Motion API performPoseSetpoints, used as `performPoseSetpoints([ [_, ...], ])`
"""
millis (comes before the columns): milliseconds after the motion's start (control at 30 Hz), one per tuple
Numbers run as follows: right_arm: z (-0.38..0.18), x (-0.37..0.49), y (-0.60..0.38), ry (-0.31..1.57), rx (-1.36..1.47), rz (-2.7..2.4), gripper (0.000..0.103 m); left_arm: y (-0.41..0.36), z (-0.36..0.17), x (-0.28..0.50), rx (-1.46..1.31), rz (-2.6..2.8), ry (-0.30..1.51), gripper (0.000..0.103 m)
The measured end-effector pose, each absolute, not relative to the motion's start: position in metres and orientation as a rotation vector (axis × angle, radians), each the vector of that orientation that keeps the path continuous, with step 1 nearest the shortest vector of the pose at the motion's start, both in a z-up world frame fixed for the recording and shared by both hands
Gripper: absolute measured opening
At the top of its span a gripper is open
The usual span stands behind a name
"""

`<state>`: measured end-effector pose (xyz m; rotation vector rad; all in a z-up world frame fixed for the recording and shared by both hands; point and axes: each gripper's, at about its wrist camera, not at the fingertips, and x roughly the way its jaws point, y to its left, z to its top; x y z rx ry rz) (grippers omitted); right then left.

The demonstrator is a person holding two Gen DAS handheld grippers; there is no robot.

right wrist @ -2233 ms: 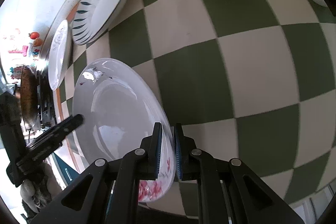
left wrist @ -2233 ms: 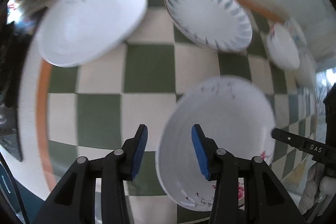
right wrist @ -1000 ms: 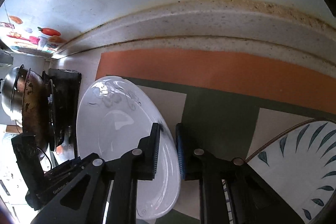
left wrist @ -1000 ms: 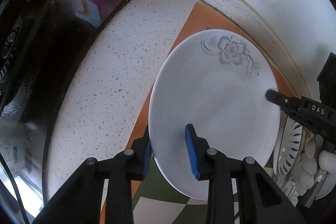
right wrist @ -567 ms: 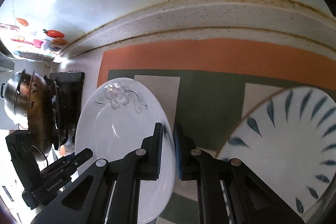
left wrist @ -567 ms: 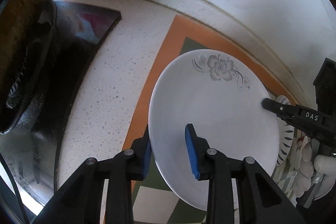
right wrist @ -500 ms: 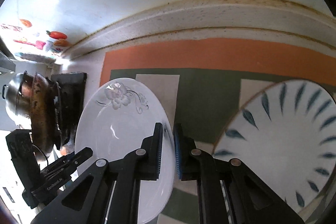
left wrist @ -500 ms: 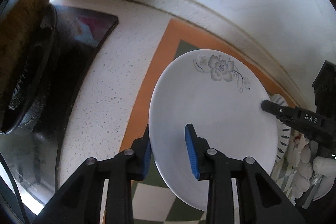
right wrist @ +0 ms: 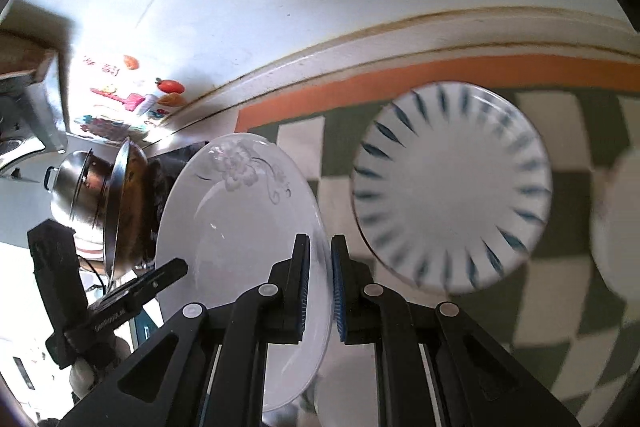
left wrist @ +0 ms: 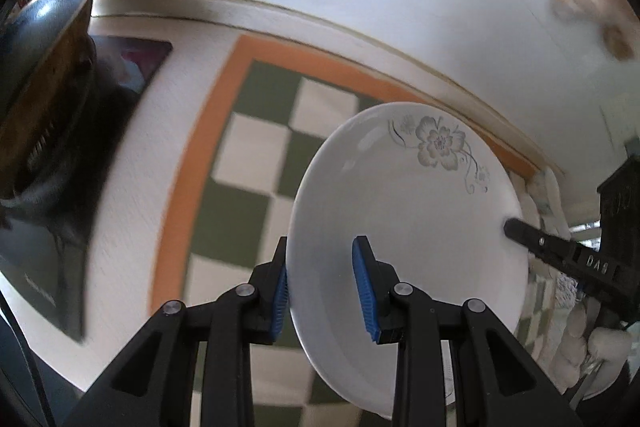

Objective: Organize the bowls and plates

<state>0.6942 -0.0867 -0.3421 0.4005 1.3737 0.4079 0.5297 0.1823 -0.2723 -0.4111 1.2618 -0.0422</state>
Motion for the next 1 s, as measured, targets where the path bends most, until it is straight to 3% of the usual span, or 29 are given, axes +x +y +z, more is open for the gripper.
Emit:
performPoseSetpoints([
  [467,-0.371,0.552,-0.223,1.411,0.515,0.318,0.013,0.064,-0.310,0.466,-0.273,-0.143,1.374,0.027],
  [1000,-0.413,0.541,-0.237,1.459,0.451,0.313,0.013,0.043,-0.348,0.463,-0.226,-0.062,1.447,0.028],
])
